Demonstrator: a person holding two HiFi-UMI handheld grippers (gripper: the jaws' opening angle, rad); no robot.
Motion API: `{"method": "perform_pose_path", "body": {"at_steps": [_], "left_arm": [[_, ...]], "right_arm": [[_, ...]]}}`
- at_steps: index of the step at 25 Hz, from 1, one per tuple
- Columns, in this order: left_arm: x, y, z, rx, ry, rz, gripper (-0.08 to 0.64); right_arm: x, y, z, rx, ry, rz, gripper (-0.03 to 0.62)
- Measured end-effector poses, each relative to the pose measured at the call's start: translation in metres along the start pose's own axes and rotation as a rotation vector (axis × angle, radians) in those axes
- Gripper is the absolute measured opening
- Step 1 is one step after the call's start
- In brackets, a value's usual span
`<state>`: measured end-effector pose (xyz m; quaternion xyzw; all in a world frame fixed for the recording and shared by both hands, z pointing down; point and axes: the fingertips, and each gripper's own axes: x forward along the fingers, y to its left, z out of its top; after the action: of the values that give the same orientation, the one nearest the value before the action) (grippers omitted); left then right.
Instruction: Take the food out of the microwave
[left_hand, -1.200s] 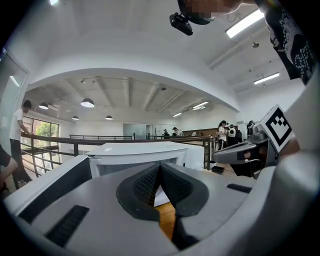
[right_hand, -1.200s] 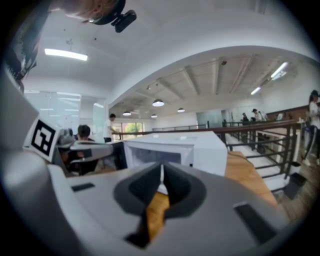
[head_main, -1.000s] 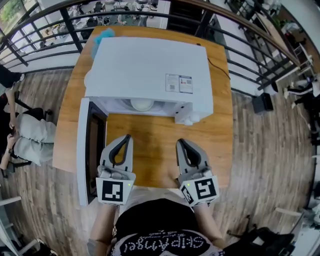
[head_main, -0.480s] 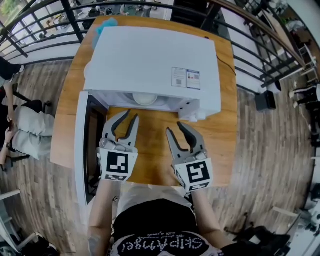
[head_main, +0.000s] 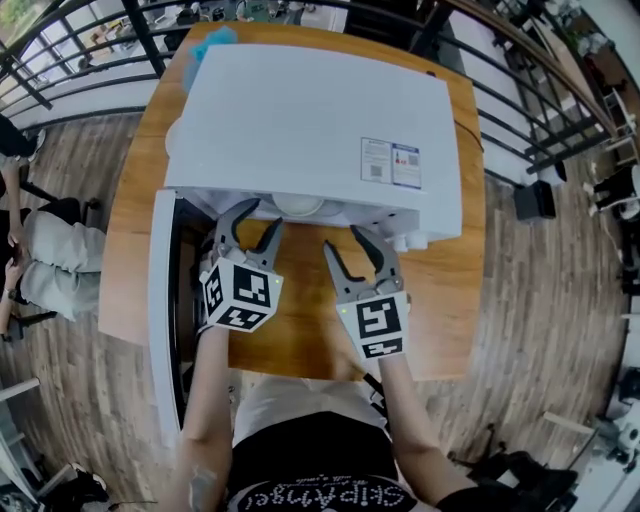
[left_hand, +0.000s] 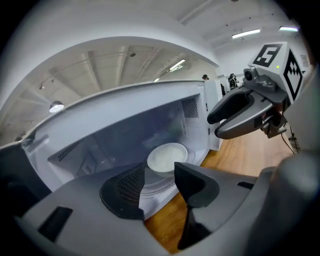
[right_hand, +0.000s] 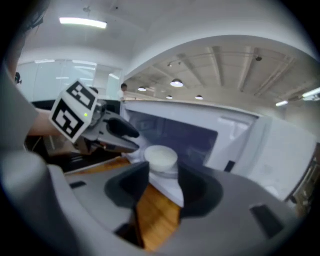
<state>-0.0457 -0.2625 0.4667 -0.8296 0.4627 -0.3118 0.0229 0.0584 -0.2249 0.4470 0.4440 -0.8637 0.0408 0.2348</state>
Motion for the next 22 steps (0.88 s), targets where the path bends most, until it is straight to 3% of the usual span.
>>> {"method": "perform_pose_path", "body": {"at_steps": [4,13,22], "left_arm": [[0.014,0.002,-0.018,0.042,0.065,-0.051,0.249],[0.044,-0.006,-0.041,0.1,0.155,-0.147,0.264],[0.059,-0.008,-0.04,0.135,0.157,-0.186,0.27]], "right_arm": [[0.023,0.003,-0.014,-0.03,0.059,0.01,0.209],[0.065,0.002,-0.032,-0.056,0.154,0.009,0.225],[0.091,0.002,-0.041,-0.081,0.234,0.019,0.232]]}}
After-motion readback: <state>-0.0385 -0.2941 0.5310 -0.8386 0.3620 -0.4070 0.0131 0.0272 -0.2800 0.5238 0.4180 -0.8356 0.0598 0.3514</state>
